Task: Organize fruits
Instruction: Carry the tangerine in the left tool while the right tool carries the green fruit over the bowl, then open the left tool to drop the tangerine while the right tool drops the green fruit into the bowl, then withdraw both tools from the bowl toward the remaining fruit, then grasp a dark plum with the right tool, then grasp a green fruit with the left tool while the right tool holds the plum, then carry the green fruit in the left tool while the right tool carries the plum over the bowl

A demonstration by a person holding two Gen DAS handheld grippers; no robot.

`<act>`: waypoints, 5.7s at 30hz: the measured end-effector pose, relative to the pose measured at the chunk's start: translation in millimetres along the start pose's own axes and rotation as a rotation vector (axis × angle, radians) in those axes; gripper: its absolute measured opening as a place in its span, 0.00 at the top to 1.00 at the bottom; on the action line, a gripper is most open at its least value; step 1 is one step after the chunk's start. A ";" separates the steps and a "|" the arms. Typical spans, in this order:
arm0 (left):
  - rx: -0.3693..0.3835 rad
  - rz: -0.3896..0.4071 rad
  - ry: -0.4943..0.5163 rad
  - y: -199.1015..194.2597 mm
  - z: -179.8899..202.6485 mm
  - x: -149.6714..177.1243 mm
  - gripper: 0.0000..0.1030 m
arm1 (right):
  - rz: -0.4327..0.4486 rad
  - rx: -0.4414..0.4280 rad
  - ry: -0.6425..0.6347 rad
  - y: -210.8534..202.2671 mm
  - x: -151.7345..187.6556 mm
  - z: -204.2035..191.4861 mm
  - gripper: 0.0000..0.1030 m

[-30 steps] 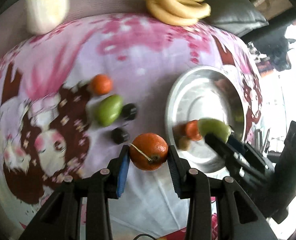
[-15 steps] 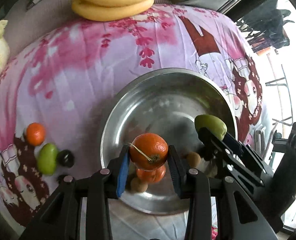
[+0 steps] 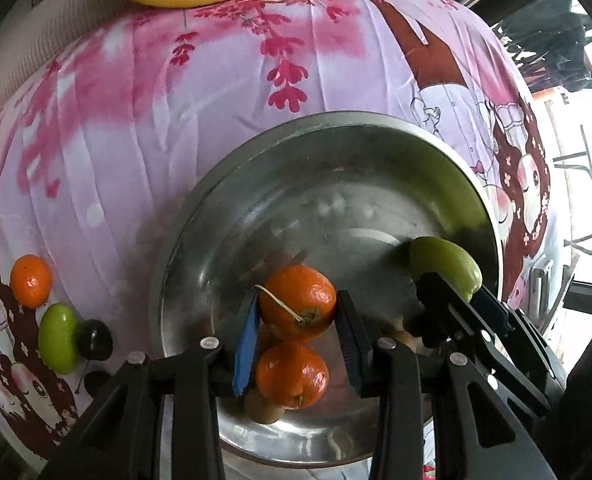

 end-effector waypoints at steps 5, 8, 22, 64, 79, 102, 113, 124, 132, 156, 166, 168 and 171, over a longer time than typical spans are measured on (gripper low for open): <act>-0.003 -0.003 -0.007 10.7 4.0 4.1 0.62 | -0.014 0.007 -0.001 3.9 1.2 -1.5 0.58; 0.001 -0.005 -0.010 10.7 2.8 6.6 0.62 | -0.014 0.016 -0.002 3.3 2.0 -2.6 0.58; 0.042 0.045 -0.017 -32.9 -4.5 28.6 0.41 | 0.066 0.044 -0.063 -41.2 -4.1 -16.2 0.53; -0.125 0.102 -0.318 -86.5 -159.0 130.4 0.06 | 0.014 0.011 -0.305 -34.1 24.5 -83.5 0.00; -0.154 0.097 -0.401 -92.9 -235.6 190.9 0.06 | -0.076 -0.138 -0.440 -20.0 67.8 -152.1 0.00; -0.107 0.126 -0.293 -100.3 -295.1 176.6 0.00 | -0.126 -0.174 -0.438 11.7 46.4 -195.5 0.08; -0.075 0.136 -0.240 -99.1 -289.1 133.9 0.20 | -0.279 -0.200 -0.464 53.5 42.9 -219.7 0.42; -0.055 0.150 -0.321 -95.7 -296.9 140.0 0.20 | -0.326 -0.151 -0.519 78.7 60.9 -223.9 0.60; -0.006 0.181 -0.356 -95.7 -304.3 137.5 0.20 | -0.306 -0.142 -0.506 82.7 62.8 -215.3 0.63; 0.025 0.140 -0.256 -56.0 -231.9 65.3 0.38 | -0.133 -0.242 -0.394 15.8 67.6 -192.0 0.70; 0.006 0.102 -0.216 -20.3 -194.7 33.2 0.56 | -0.089 -0.254 -0.344 -1.3 65.2 -171.9 0.70; -0.001 0.094 -0.221 -13.6 -190.5 28.8 0.57 | -0.087 -0.261 -0.334 -2.2 64.7 -169.1 0.70; -0.018 0.100 -0.224 -6.4 -184.4 23.5 0.59 | -0.078 -0.274 -0.319 -7.2 61.0 -164.2 0.70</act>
Point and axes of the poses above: each gripper's, at about its wrist camera, not at the fingertips, and y roughly the way its jaws point, z to its right, x to its underside, the point moved 3 cm from there along y, roughly the way its jaws point, and after that the axes turned 5 degrees about z, right-handed, at the moved point
